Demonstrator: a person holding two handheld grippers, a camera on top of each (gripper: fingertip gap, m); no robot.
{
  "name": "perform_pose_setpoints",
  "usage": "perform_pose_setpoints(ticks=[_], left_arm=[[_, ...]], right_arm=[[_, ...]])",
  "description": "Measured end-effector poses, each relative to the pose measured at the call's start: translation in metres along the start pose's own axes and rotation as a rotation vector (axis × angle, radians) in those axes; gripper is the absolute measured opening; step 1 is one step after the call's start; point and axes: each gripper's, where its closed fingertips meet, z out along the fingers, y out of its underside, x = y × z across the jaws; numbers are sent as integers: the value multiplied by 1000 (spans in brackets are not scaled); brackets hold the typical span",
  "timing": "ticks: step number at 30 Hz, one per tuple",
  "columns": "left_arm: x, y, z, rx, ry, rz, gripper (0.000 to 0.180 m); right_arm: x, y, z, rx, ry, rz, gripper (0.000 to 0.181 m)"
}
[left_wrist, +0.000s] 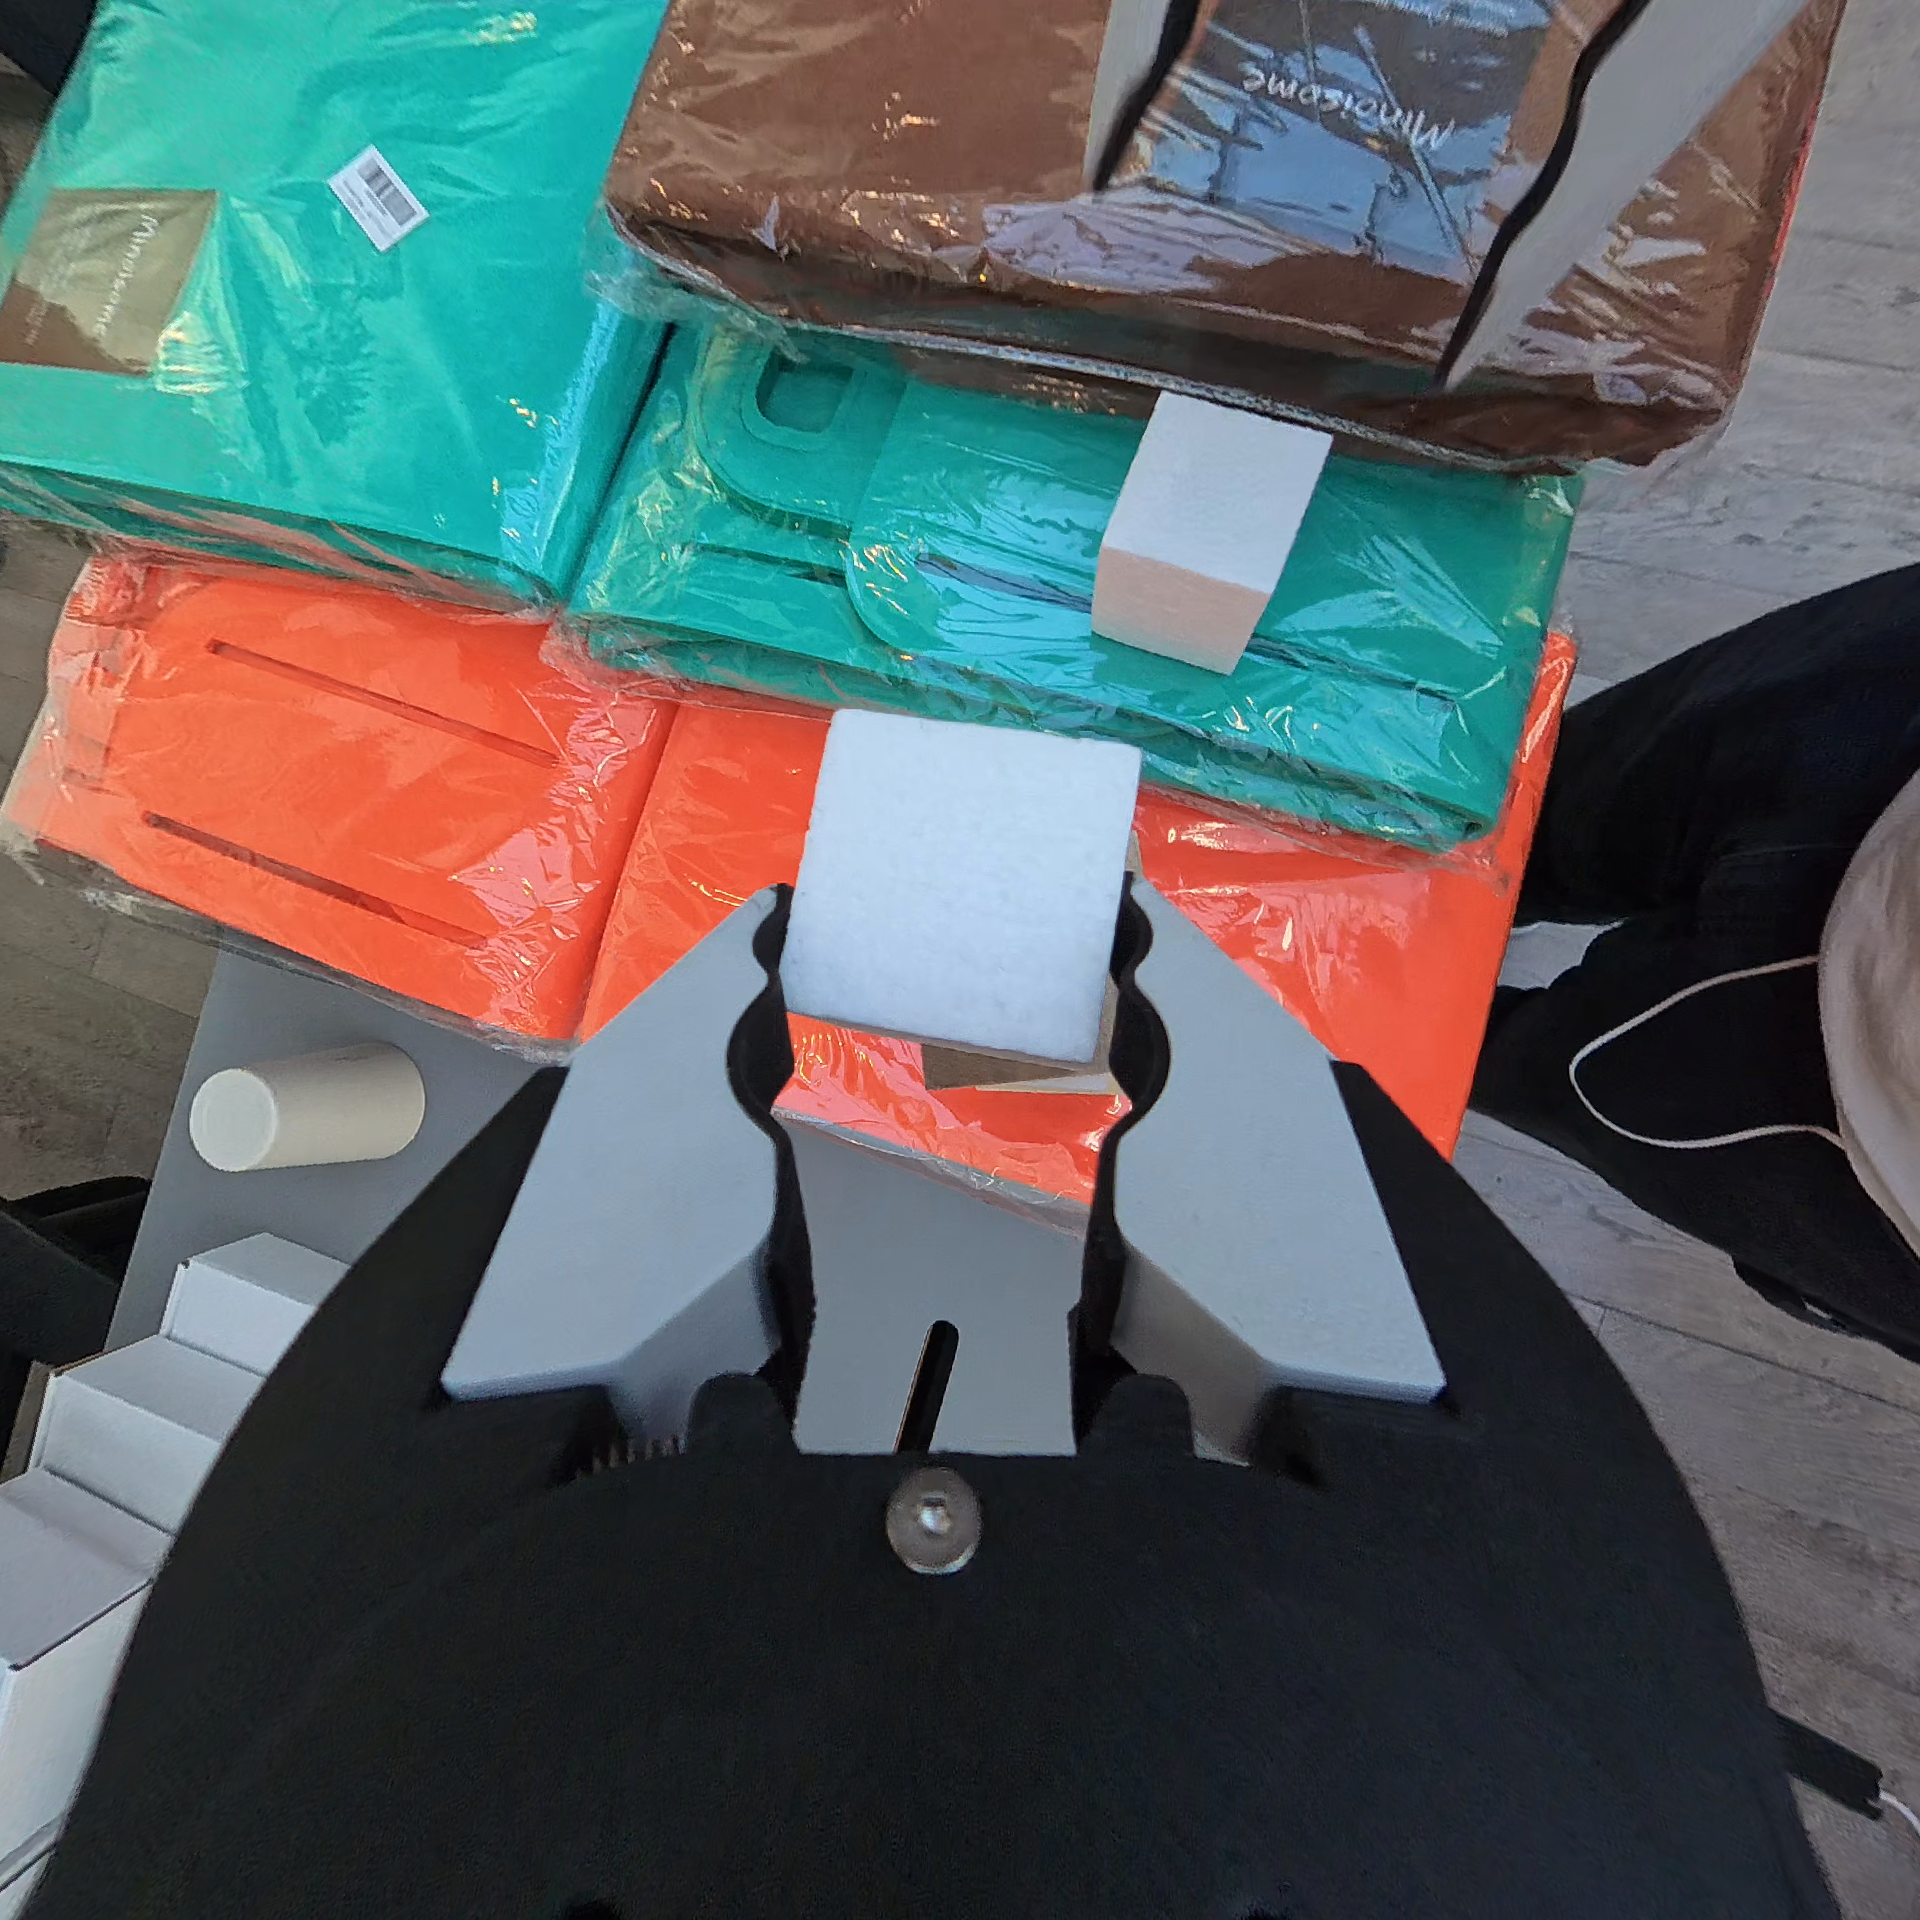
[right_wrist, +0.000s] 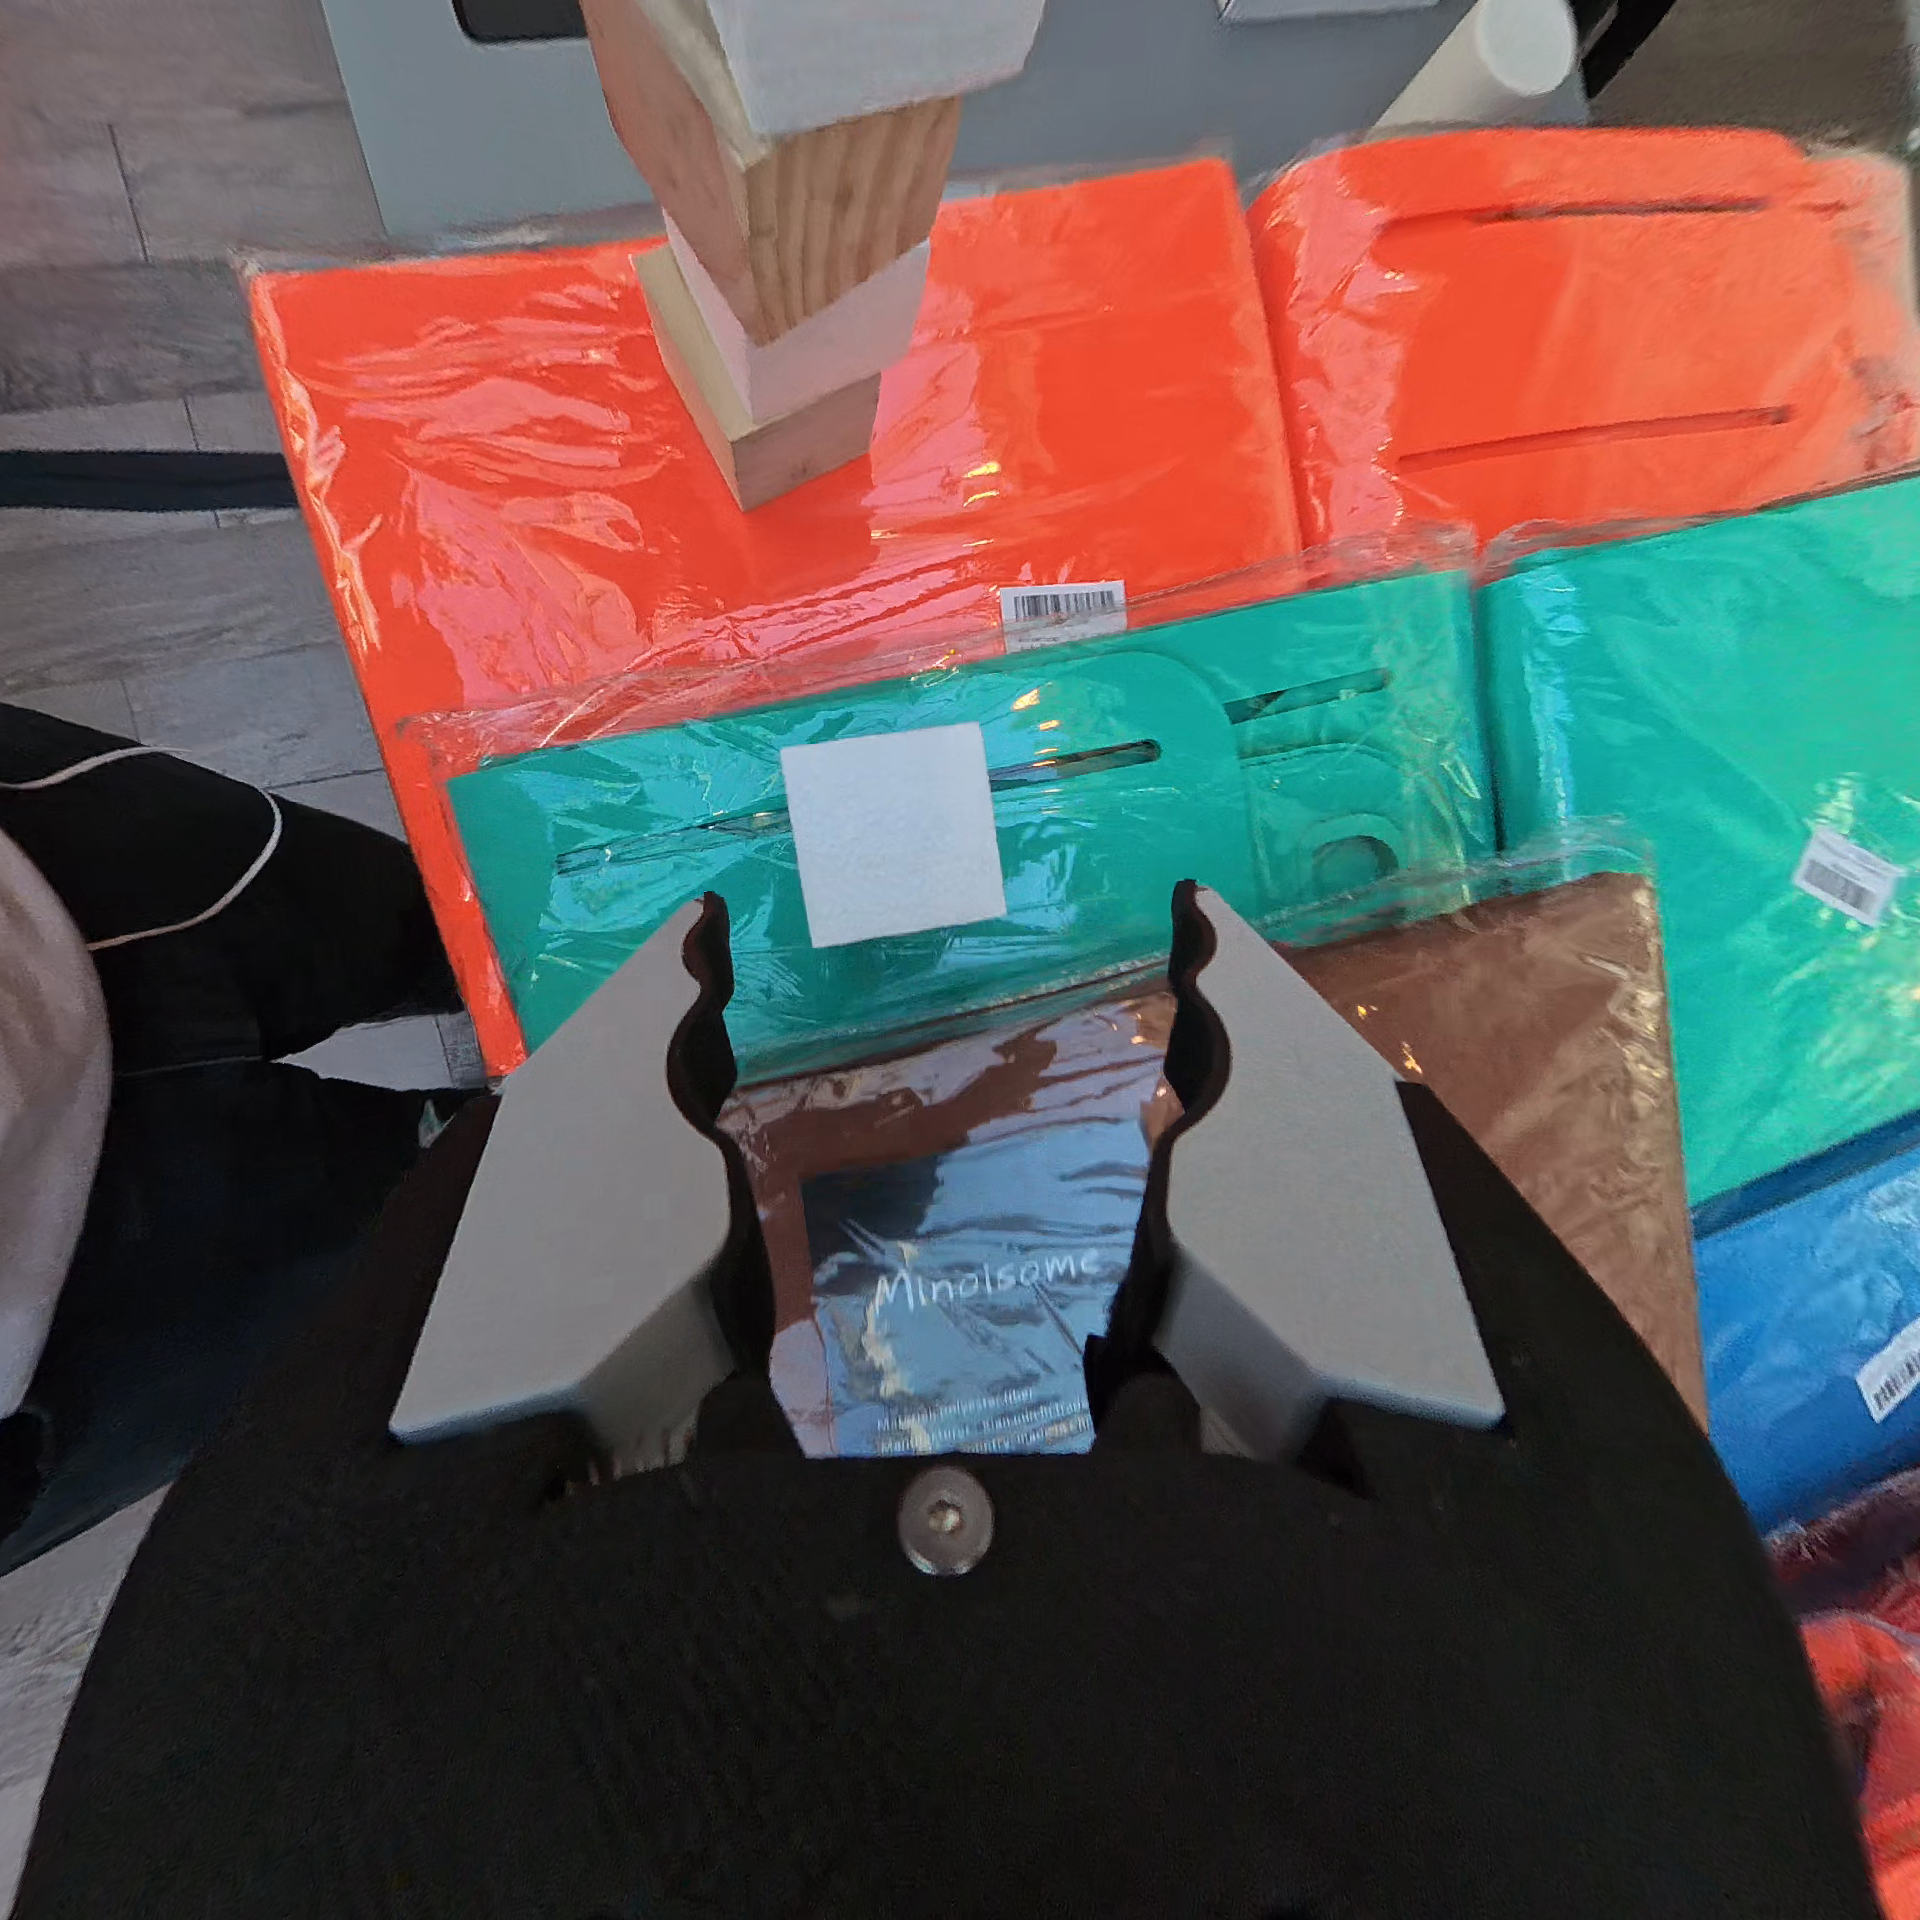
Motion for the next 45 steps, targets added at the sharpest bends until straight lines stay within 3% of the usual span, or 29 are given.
perform_pose_setpoints(ticks=[3, 8, 11, 23, 25, 28, 29, 34, 38, 41, 45], left_arm=[[-2, -4, -1, -11, -2, 16, 60], [36, -92, -7, 181, 80, 78, 59], [58, -108, 37, 112, 105, 177, 60], [64, -77, 108, -57, 185, 147, 60], [64, -75, 108, -57, 175, 148, 68], [56, -74, 96, -45, 135, 131, 96], [50, -72, 84, -38, 106, 123, 96], [11, -13, 22, -60, -100, -59, 83], [7, 26, 26, -126, -122, -159, 79], [12, 34, 32, -158, -83, -170, 58], [5, 25, 12, -54, -98, -240, 58]], right_arm=[[8, 2, -55, 79, 79, 15, 84], [6, 17, -150, 228, 197, 97, 81], [0, 32, -187, 273, 270, 142, 80], [-21, 65, -207, 211, 366, 157, 79], [-20, 63, -202, 216, 356, 156, 79], [-16, 58, -196, 225, 343, 151, 79], [-15, 55, -194, 227, 337, 147, 79], [-11, 31, -181, 247, 274, 93, 79], [-4, 4, -159, 248, 193, 30, 79], [0, -27, -136, 270, 105, -29, 79], [-7, -83, -91, 341, -80, -114, 77]])
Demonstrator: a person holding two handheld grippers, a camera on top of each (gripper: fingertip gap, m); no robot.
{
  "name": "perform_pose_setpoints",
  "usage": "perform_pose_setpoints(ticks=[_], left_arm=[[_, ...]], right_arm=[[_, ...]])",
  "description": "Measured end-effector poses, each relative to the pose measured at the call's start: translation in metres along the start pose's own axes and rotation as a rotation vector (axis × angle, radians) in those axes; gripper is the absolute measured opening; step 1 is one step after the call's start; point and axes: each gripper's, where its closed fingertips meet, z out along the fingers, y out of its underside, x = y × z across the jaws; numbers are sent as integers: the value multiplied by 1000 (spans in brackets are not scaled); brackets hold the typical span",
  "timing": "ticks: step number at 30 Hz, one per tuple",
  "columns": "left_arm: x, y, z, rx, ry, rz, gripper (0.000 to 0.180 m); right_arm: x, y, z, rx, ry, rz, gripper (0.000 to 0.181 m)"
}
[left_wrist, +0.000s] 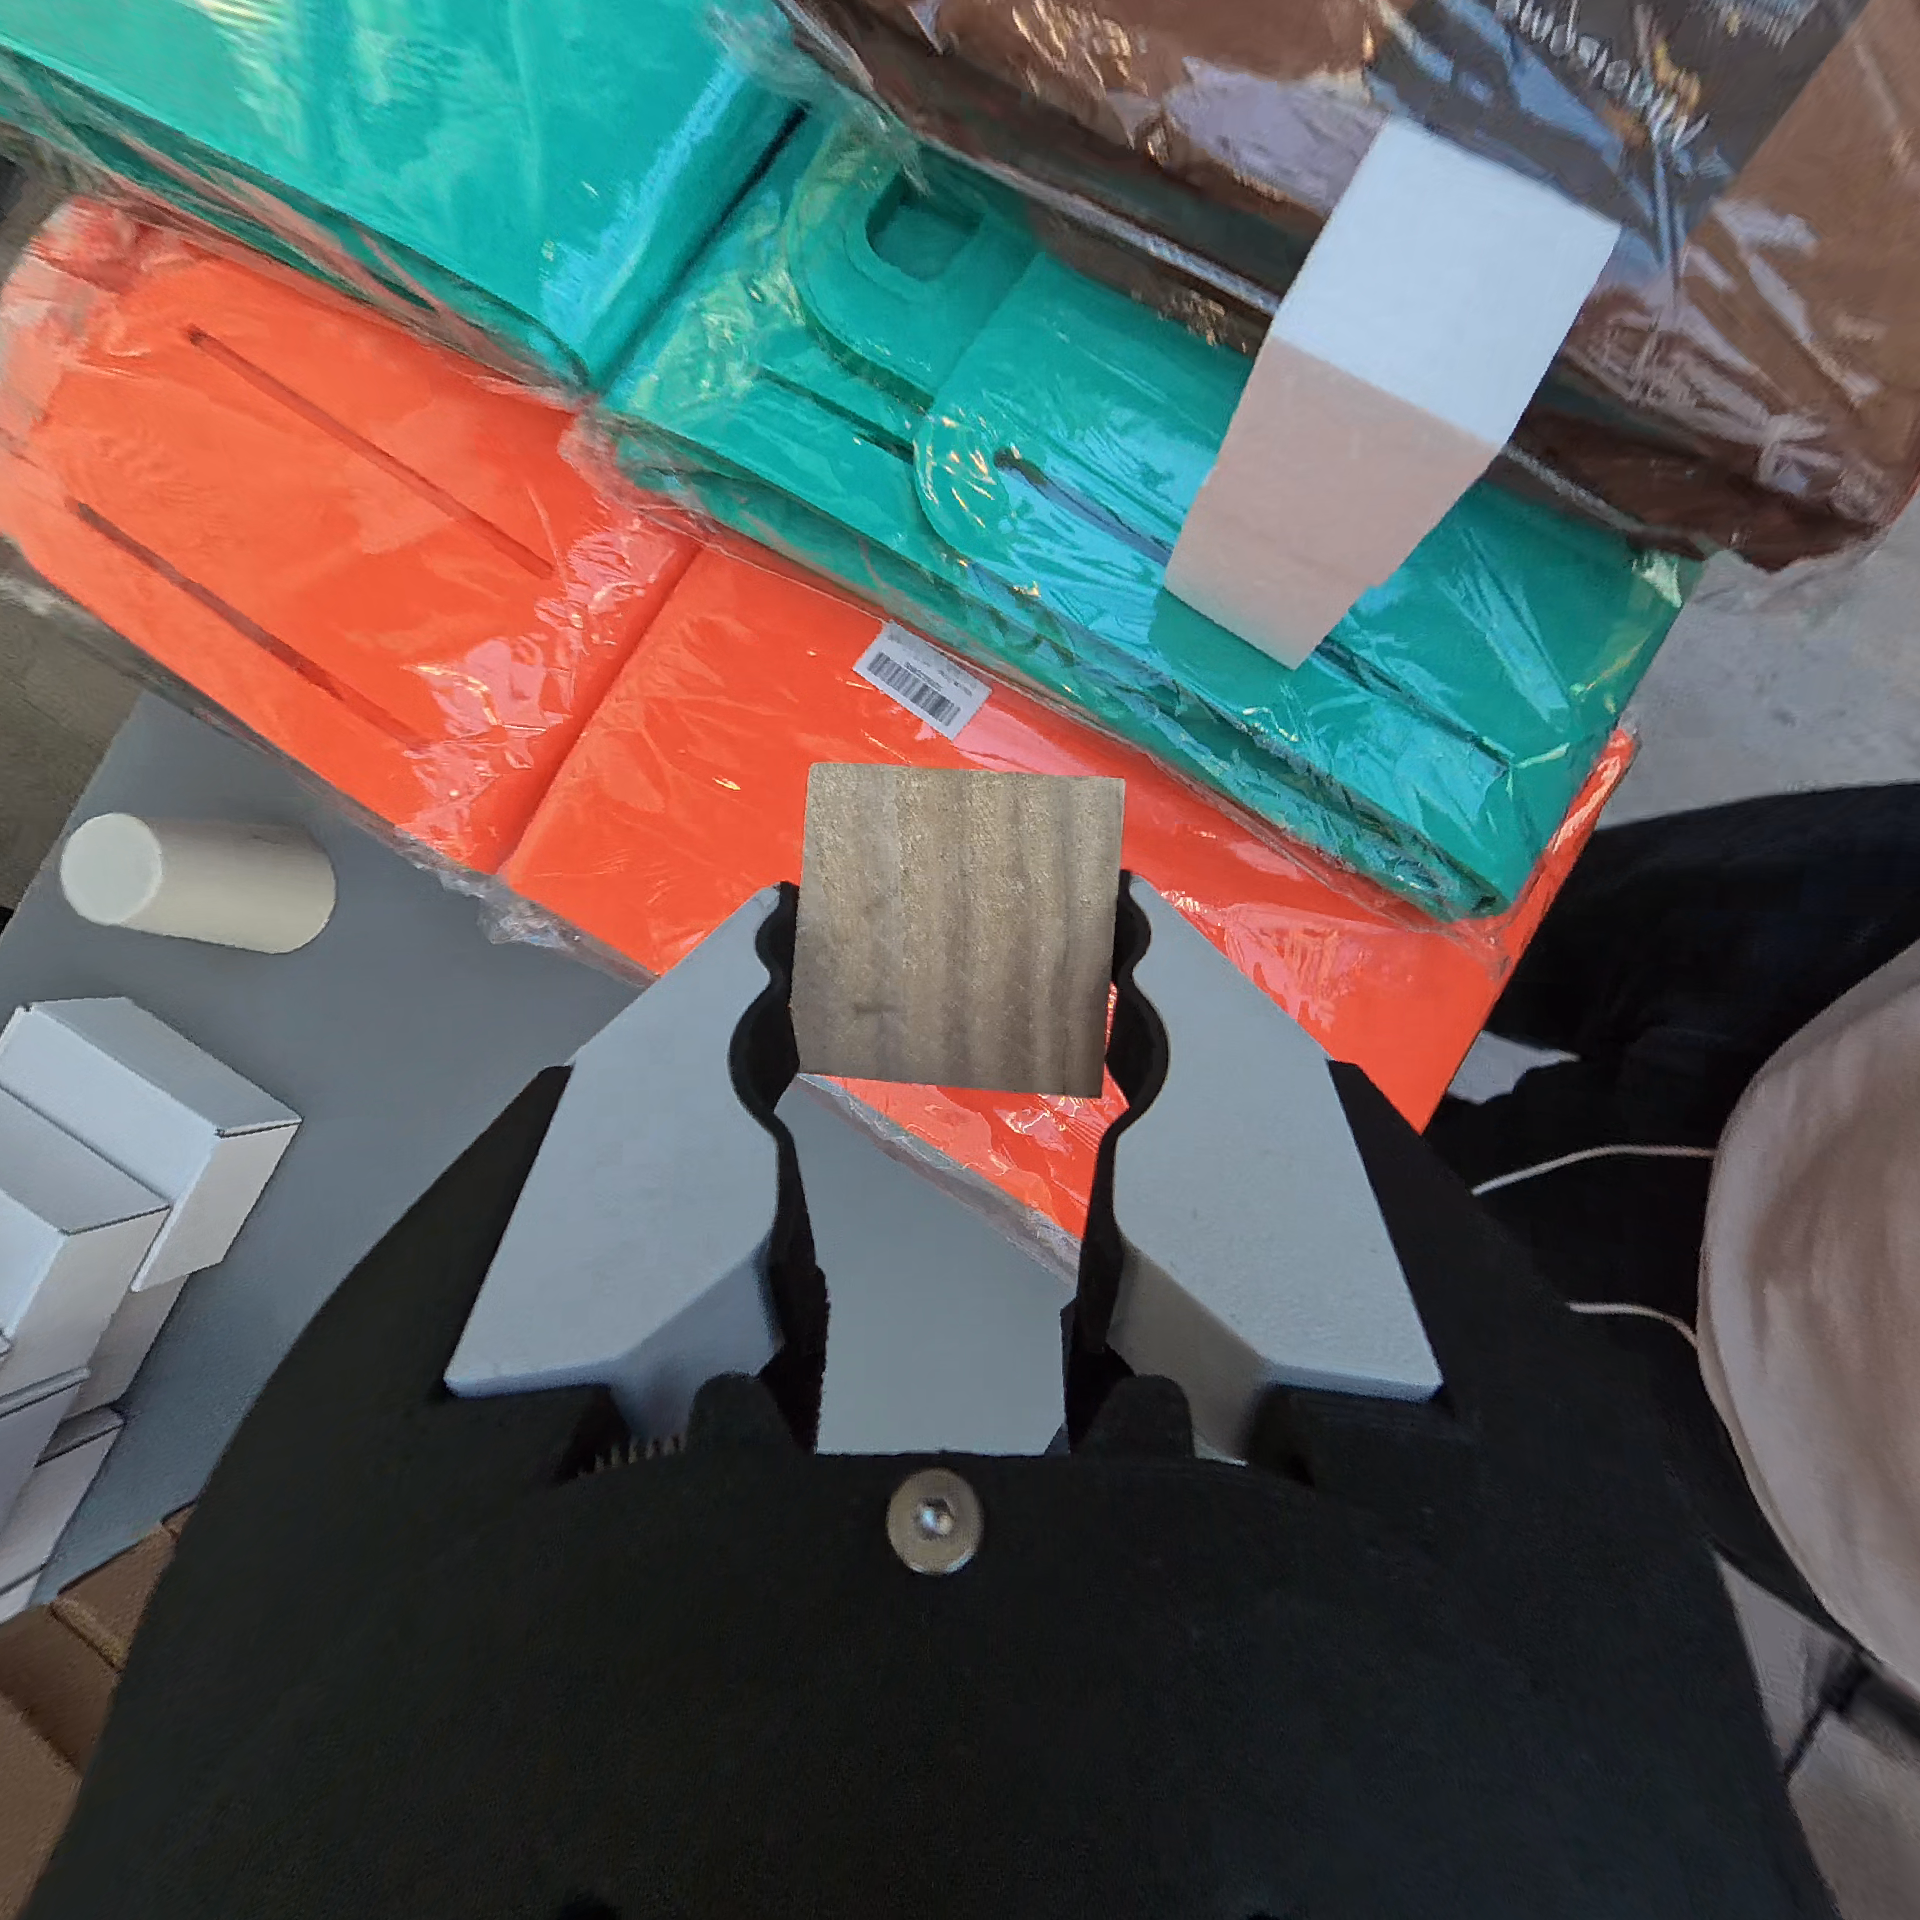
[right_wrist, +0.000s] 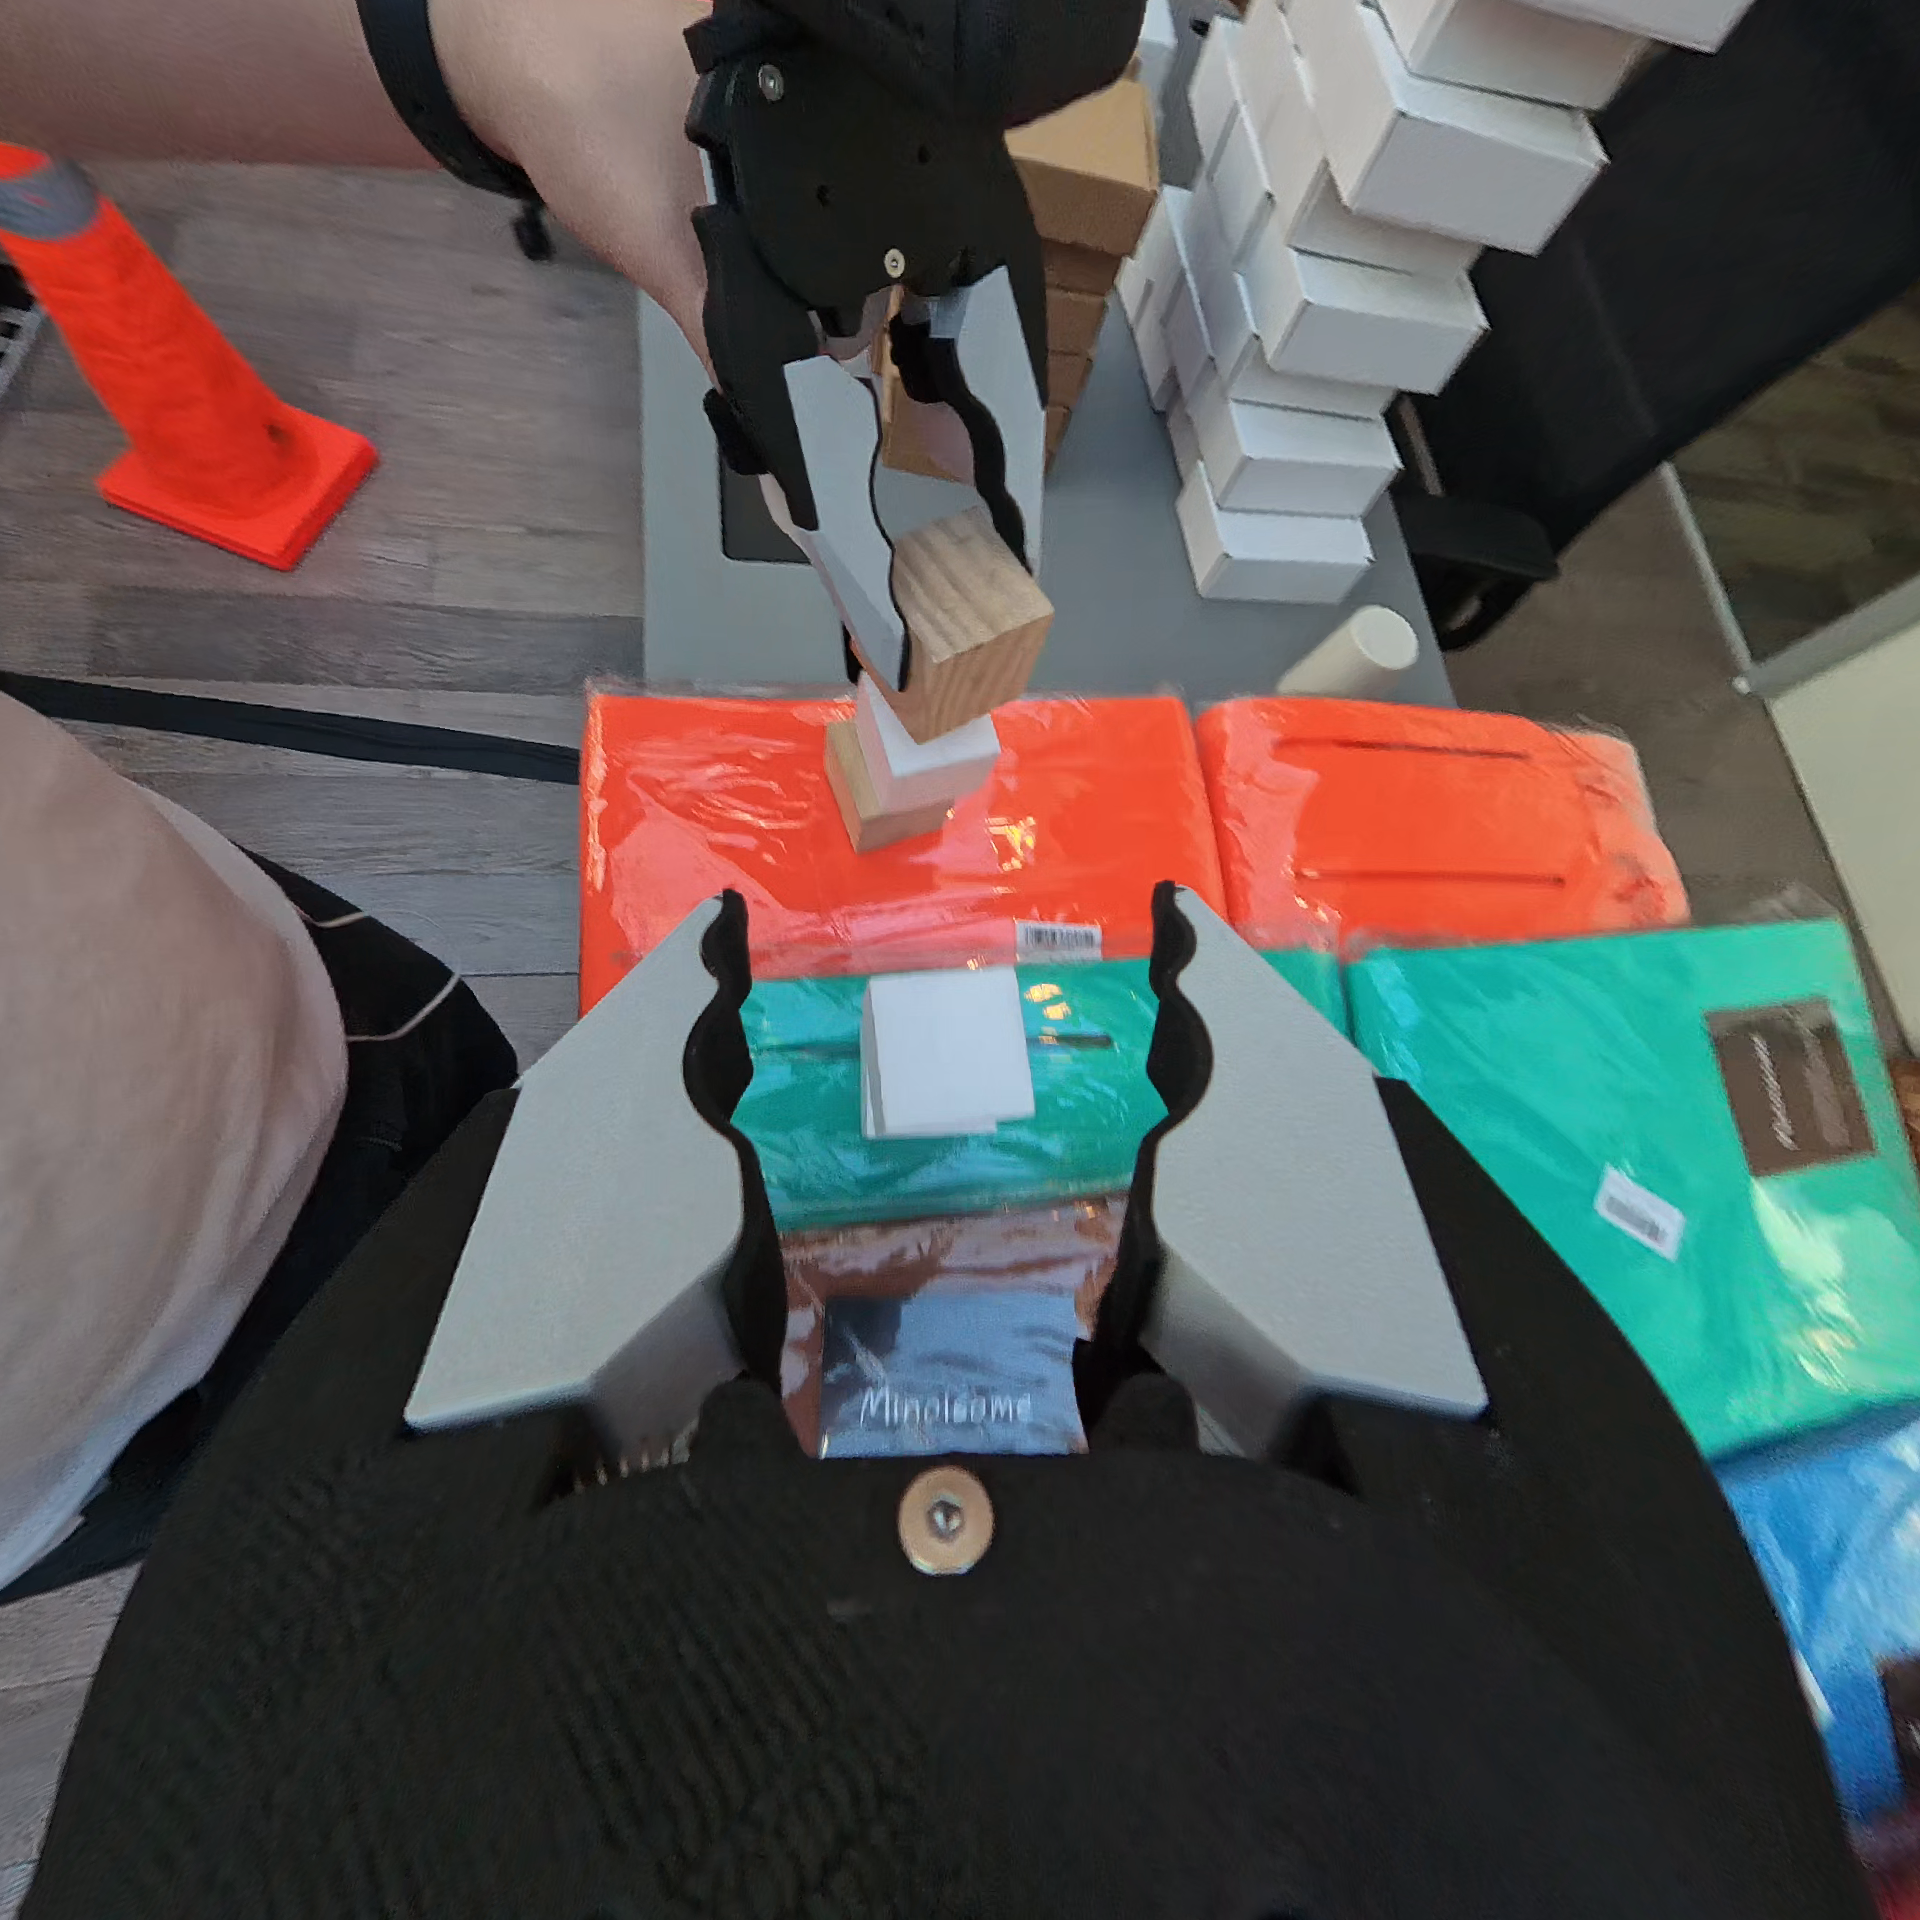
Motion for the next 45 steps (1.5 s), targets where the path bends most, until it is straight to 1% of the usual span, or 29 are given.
perform_pose_setpoints(ticks=[3, 5, 7, 10, 13, 14, 16, 17, 19, 21, 25, 27, 29, 32, 37, 39, 41, 45], left_arm=[[-12, 13, -58, 95, -84, -123, 58], [-17, 45, -108, 114, -204, -220, 58], [-10, 88, -158, 122, -320, -325, 58], [20, 157, -222, 110, -461, -514, 58], [56, 214, -263, 67, -583, -668, 58], [66, 226, -271, 57, -614, -698, 58], [79, 237, -277, 55, -634, -735, 58], [81, 236, -275, 63, -627, -738, 58], [78, 219, -266, 87, -590, -699, 58], [68, 182, -246, 134, -511, -612, 58], [58, 66, -177, 256, -238, -364, 58], [61, 8, -138, 272, -115, -236, 58], [70, -41, -100, 251, -7, -104, 58], [81, -94, -54, 194, 101, 68, 58], [89, -128, 4, 47, 163, 270, 58], [90, -127, 19, 11, 166, 310, 58], [93, -123, 30, -18, 192, 310, 58], [95, -124, 44, -17, 221, 296, 58]], right_arm=[[-5, -22, 64, 26, -149, -39, 76], [-10, -24, 110, -24, -223, -93, 77], [-9, -15, 153, -136, -253, -152, 80], [-10, 12, 198, -359, -283, -204, 88], [-9, 36, 221, -509, -265, -275, 88], [-8, 44, 225, -550, -267, -298, 82], [-12, 55, 228, -606, -303, -307, 58], [-13, 52, 229, -589, -308, -302, 58], [-9, 36, 217, -534, -293, -277, 58], [8, 14, 188, -471, -216, -254, 58], [47, 0, 84, -417, -10, -150, 58], [58, 12, 20, -414, 93, -63, 58], [57, 30, -41, -399, 187, 26, 58], [42, 63, -117, -391, 326, 148, 58], [-12, 109, -189, -389, 468, 290, 58], [-36, 119, -199, -377, 476, 345, 58], [-56, 123, -202, -351, 483, 375, 58], [-73, 130, -198, -325, 478, 407, 58]])
